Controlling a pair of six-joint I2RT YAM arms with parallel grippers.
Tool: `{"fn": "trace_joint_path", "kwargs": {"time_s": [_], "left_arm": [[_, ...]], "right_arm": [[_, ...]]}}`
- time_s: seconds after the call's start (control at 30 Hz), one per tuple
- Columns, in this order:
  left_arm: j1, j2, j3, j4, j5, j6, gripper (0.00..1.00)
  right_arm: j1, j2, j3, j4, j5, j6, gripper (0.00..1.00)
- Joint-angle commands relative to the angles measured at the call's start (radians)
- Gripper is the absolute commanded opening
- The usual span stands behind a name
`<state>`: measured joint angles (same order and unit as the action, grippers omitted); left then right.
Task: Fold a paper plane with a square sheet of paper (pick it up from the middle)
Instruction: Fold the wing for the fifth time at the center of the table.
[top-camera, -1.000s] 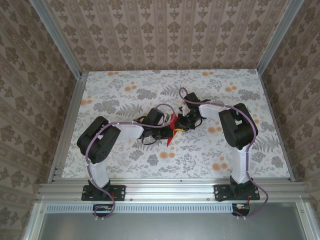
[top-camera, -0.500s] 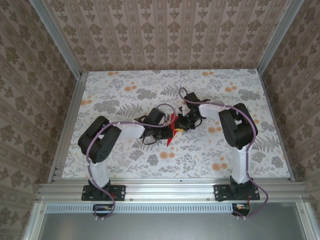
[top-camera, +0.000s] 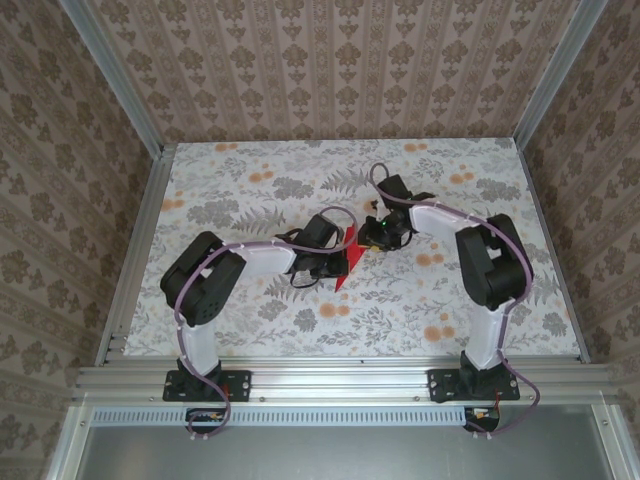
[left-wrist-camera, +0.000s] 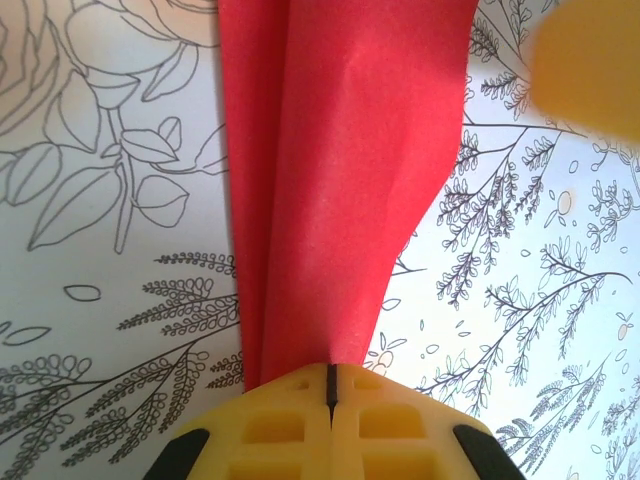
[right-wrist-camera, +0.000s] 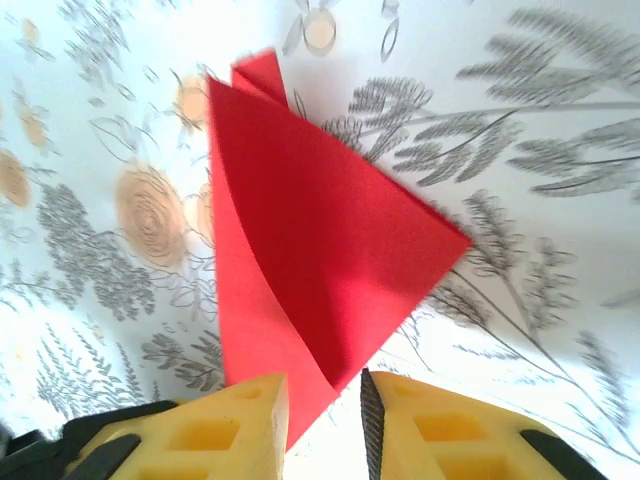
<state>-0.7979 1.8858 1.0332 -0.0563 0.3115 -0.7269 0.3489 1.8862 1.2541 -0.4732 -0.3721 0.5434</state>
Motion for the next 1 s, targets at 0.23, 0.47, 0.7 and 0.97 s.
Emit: {"fn": "trace_joint_path", "kwargs": {"time_s": [0.23, 0.47, 0.7, 0.97], "left_arm": [[-0.007, 0.070, -0.013, -0.165, -0.043, -0.020, 0.01], [-0.007, 0.065, -0.019, -0.156, -0.039, -0.030, 0.00], [-0.007, 0.059, -0.025, -0.136, -0.021, -0.043, 0.01], [-0.001, 0.008, -0.067, -0.075, 0.045, -0.051, 0.08]], "right_arm": [[0.045, -0.031, -0.091, 0.077, -0.056, 0.018, 0.12], [0.050, 0.051, -0.073, 0.149, -0.143, 0.029, 0.09], [0.047, 0.134, -0.054, 0.149, -0.129, 0.027, 0.08], [0.043, 0.220, -0.045, 0.075, -0.031, 0.036, 0.08]]}}
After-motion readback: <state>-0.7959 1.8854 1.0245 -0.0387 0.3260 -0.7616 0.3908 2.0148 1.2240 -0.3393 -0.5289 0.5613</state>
